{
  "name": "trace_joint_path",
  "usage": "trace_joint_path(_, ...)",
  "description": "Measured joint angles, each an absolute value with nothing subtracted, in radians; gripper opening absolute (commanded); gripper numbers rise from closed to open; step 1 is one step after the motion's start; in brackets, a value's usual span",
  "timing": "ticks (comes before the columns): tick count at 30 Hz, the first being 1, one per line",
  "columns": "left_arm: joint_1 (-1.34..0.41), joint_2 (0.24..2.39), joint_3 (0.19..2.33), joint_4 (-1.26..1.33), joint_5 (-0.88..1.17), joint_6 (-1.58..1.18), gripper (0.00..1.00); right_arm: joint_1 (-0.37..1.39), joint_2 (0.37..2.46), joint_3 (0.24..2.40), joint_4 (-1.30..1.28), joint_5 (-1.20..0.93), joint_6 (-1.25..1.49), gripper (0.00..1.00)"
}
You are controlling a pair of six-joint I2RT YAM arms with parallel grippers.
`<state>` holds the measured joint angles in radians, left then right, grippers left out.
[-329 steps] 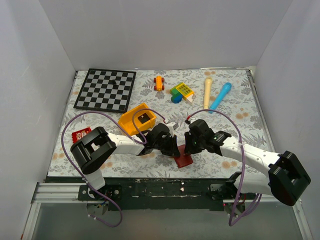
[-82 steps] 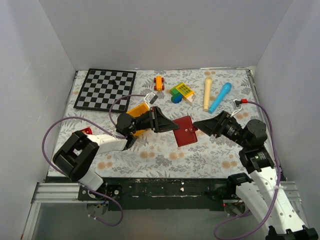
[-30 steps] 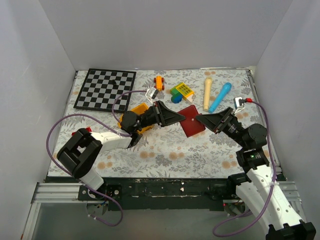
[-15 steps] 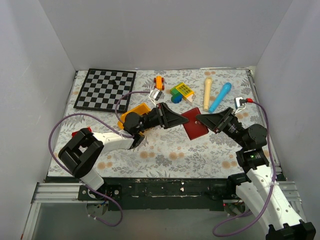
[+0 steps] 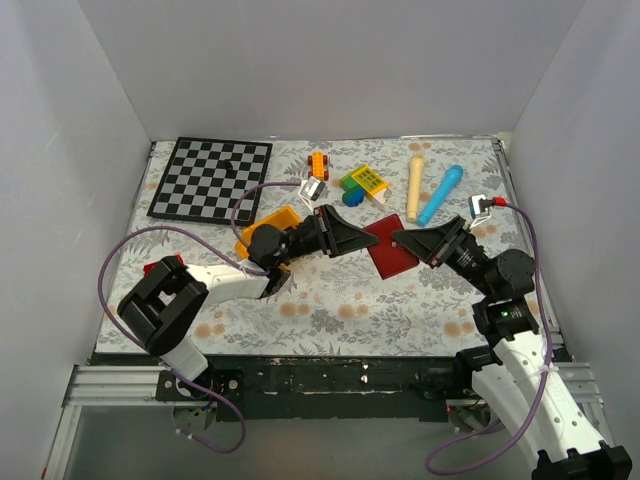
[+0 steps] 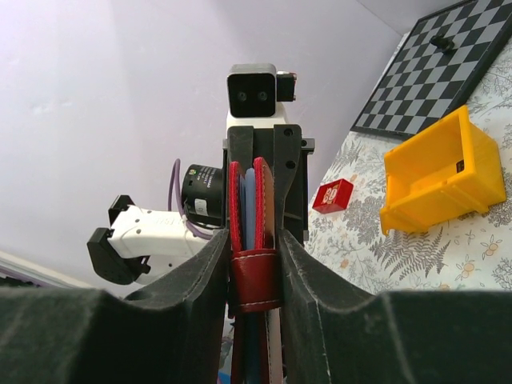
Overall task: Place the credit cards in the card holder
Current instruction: Close the card holder at the center of the board.
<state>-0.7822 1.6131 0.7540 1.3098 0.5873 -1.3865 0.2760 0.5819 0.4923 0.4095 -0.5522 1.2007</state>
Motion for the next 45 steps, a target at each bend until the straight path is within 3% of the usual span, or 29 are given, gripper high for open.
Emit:
trace_joint_path(13,-0.813,1.639,0.794,1.304,0.582,-1.357,0.0,0.276,0.587,0.492,0.413,-0.559,1.188,0.37)
trace_joint_path(18,-0.816,1.647,0.8,1.309,0.583,-1.361,0.0,0.276,0.589,0.492,0.409,-0.56,1.172,0.56)
trace_joint_path(26,-0.824,1.666,0.8,1.311,0.583,-1.397,0.0,0.277,0.573,0.501,0.328,-0.556,1.106,0.73)
trace_joint_path(35,-0.835,1.681,0.8,1.31,0.595,-1.433,0.0,0.277,0.549,0.605,0.17,-0.53,1.0,0.77)
trace_joint_path(45,-0.773,1.662,0.803,1.309,0.63,-1.453,0.0,0.267,0.434,0.689,-0.067,-0.35,0.905,0.75)
